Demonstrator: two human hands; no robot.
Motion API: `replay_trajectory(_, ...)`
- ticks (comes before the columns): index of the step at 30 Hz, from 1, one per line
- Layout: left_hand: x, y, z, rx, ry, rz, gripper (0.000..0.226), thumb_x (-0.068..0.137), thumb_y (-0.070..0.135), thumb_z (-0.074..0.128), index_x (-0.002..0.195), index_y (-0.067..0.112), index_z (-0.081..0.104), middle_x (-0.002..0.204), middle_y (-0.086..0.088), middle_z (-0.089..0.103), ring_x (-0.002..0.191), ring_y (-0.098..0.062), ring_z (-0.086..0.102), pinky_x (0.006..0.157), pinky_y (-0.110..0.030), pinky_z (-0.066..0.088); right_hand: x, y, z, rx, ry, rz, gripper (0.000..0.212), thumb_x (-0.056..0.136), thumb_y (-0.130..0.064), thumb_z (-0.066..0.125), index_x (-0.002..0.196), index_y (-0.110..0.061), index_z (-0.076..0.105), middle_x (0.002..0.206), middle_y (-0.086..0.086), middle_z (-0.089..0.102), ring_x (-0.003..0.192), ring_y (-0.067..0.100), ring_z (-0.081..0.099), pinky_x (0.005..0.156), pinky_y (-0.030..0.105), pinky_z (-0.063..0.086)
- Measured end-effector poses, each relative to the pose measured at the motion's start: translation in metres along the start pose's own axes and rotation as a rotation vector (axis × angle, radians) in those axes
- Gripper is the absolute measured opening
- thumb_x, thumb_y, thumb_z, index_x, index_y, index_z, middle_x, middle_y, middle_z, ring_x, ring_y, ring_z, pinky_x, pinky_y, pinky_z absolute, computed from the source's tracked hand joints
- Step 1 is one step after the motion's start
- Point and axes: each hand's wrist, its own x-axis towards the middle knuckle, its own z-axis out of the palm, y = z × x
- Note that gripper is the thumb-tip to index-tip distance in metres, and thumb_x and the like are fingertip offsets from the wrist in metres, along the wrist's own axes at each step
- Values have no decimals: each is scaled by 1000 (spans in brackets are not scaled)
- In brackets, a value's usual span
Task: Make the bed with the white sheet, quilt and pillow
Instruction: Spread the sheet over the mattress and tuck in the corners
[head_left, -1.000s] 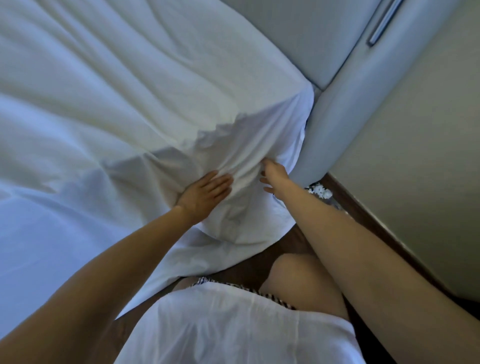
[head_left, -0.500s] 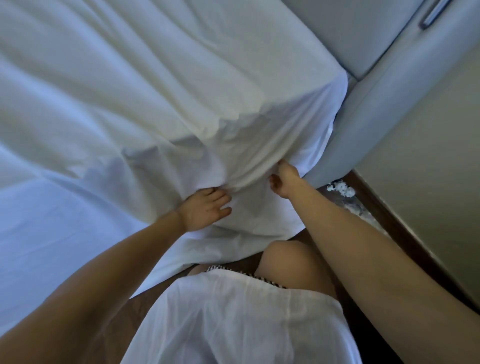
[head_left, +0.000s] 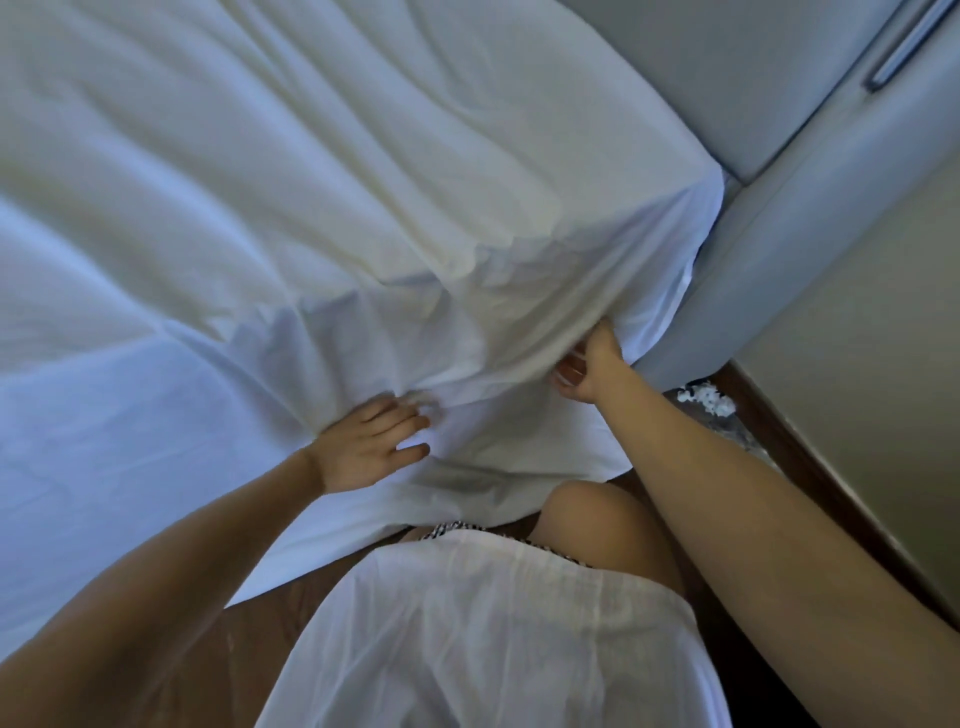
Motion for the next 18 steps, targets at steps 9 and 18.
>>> replay_trajectory(9,7,-45,-103,184,341,-921,42,92,16,52,133,12,45,139,-20,42,132,-36,33,113,-51,15,-31,4,41,-15,98,-145,24,95,-16,41,73,-14,53,66,2,49,54,15,43,43,21,42)
replay_trajectory(18,-69,-67,-142,153,106,-1304,57,98,43,28,136,3,44,132,-18,54,110,-37,54,96,-42,35,-124,28,76,-701,374,-1158,70,95,-41,45,153,-20,12,159,11,11,145,28,19,112,45,19)
